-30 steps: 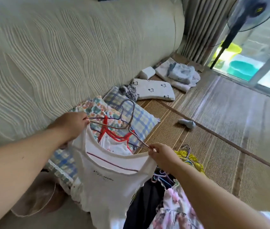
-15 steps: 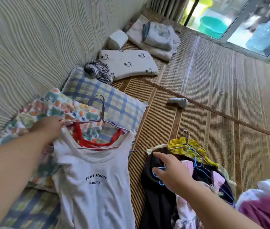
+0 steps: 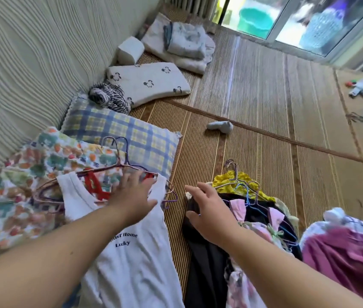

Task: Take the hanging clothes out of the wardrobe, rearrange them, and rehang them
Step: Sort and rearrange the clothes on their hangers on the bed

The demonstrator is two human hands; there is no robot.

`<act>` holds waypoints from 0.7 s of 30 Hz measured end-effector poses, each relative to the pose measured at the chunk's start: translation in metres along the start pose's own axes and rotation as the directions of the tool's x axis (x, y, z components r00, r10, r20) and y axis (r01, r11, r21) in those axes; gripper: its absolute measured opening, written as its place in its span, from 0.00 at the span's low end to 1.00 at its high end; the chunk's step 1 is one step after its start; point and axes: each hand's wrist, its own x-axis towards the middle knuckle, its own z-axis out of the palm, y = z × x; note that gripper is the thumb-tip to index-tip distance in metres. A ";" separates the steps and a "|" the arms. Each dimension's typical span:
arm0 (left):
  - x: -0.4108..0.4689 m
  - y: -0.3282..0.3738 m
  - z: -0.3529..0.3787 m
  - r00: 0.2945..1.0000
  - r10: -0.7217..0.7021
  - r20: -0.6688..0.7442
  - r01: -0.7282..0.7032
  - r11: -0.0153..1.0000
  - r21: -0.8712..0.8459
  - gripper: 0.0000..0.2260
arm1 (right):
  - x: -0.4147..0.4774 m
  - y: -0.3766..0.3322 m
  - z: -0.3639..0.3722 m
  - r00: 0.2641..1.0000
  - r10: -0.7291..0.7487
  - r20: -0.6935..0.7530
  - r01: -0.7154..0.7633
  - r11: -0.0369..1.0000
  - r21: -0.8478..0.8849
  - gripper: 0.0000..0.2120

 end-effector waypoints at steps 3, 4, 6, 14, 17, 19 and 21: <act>-0.024 0.074 -0.004 0.984 0.178 0.028 -0.178 0.984 -0.015 0.27 | -0.033 0.021 -0.032 0.997 0.054 -0.050 -0.055 0.998 -0.019 0.30; -0.032 0.100 -0.007 0.971 0.236 0.023 -0.236 0.972 -0.006 0.27 | -0.047 0.031 -0.046 0.994 0.072 -0.078 -0.074 0.997 -0.019 0.30; -0.050 0.142 -0.010 0.945 0.327 0.005 -0.327 0.945 0.004 0.27 | -0.074 0.048 -0.066 0.985 0.123 -0.125 -0.123 0.992 0.006 0.29; -0.127 0.316 0.016 0.814 0.578 0.053 -0.580 0.808 0.104 0.25 | -0.257 0.166 -0.134 0.881 0.360 -0.306 -0.346 0.933 0.100 0.28; -0.163 0.392 0.036 0.748 0.659 0.080 -0.660 0.726 0.193 0.27 | -0.345 0.221 -0.147 0.812 0.485 -0.324 -0.474 0.873 0.119 0.28; -0.193 0.448 0.057 0.718 0.690 0.088 -0.690 0.691 0.214 0.27 | -0.410 0.259 -0.154 0.768 0.547 -0.334 -0.530 0.835 0.150 0.29; -0.222 0.498 0.079 0.690 0.718 0.097 -0.715 0.654 0.248 0.28 | -0.467 0.293 -0.159 0.731 0.593 -0.337 -0.562 0.804 0.194 0.31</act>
